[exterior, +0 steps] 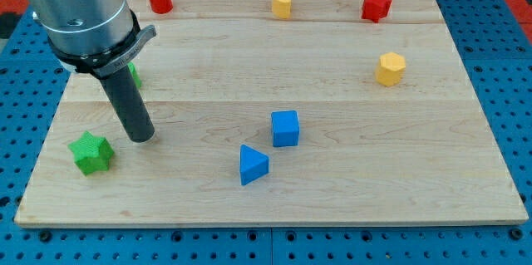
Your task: Slightly move the blue cube to the right side
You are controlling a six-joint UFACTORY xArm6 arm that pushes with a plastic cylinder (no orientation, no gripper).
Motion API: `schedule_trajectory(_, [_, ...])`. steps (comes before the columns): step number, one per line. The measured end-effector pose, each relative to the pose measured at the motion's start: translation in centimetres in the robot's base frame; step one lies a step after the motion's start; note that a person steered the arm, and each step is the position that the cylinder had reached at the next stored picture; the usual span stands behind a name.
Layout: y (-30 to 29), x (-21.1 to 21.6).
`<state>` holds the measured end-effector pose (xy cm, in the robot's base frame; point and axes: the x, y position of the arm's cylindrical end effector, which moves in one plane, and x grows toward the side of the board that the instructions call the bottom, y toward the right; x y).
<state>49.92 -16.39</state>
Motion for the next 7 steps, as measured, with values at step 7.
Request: schedule_trajectory(7, [18.5, -1.8])
